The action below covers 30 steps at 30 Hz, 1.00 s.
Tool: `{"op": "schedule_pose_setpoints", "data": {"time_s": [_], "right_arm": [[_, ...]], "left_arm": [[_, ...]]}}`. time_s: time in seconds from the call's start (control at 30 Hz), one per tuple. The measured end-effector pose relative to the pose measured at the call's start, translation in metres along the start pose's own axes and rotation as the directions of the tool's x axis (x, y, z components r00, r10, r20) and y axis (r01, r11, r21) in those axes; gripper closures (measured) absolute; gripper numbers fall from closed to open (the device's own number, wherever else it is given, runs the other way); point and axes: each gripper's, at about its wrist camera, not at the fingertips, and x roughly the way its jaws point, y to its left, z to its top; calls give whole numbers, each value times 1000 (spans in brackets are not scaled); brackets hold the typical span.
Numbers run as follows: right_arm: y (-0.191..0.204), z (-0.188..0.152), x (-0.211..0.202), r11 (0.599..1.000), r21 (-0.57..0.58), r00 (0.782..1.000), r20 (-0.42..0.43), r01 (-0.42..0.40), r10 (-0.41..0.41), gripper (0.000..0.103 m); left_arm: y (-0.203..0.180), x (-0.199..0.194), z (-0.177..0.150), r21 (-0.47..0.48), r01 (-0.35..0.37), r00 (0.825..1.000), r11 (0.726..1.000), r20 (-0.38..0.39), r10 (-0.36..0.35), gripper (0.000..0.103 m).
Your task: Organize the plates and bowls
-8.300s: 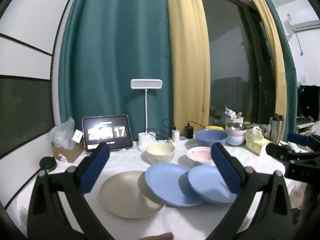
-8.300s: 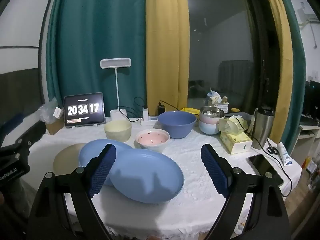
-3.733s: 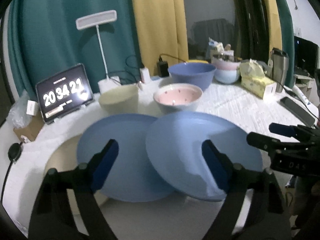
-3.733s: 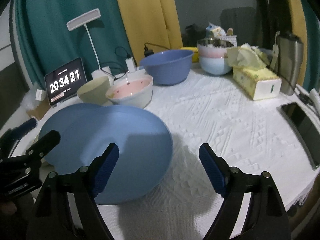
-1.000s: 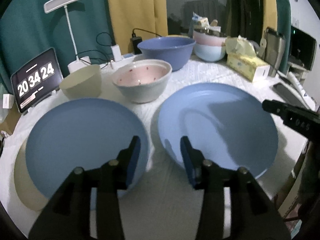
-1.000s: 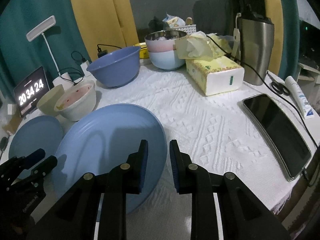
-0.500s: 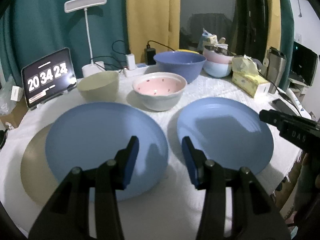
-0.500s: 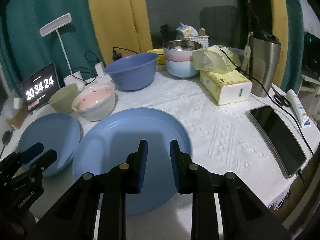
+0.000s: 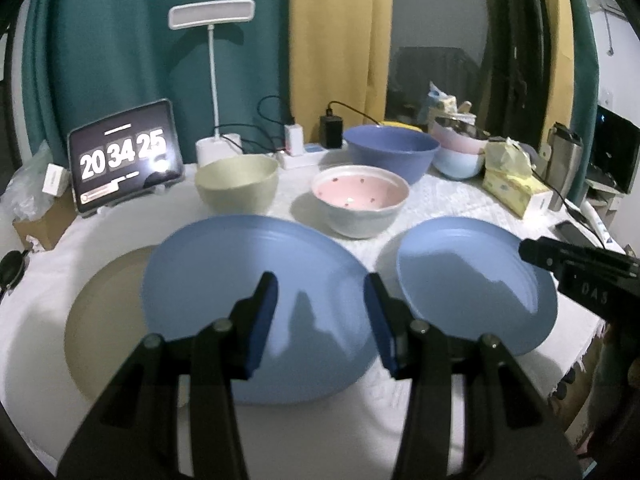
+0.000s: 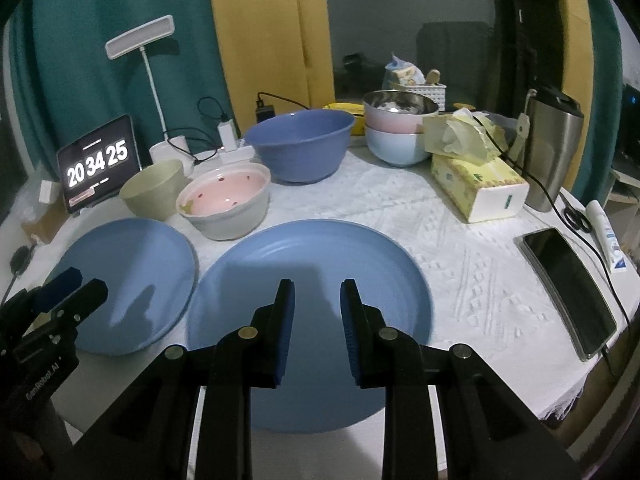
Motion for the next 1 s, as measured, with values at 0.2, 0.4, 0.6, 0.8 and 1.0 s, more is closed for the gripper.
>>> {"op": "schedule_pose_setpoints", "data": {"time_s": [0.2, 0.4, 0.6, 0.8, 1.0], "right_arm": [[15, 2, 3, 1000, -23, 1000, -5, -5, 5, 77], [31, 4, 8, 999, -45, 1000, -15, -16, 15, 77], [45, 7, 15, 997, -67, 999, -24, -28, 26, 77], [60, 9, 23, 995, -89, 998, -39, -46, 43, 77], [75, 11, 32, 992, -108, 997, -55, -65, 59, 77]], "left_arm": [[15, -1, -2, -23, -12, 1000, 1000, 3, 12, 57], [29, 0, -3, -42, -27, 1000, 999, 4, 27, 57], [45, 3, -4, -67, -46, 999, 997, 2, 47, 57], [61, 6, -7, -92, -72, 997, 993, -7, 72, 57], [73, 9, -10, -112, -87, 996, 990, -15, 86, 57]]}}
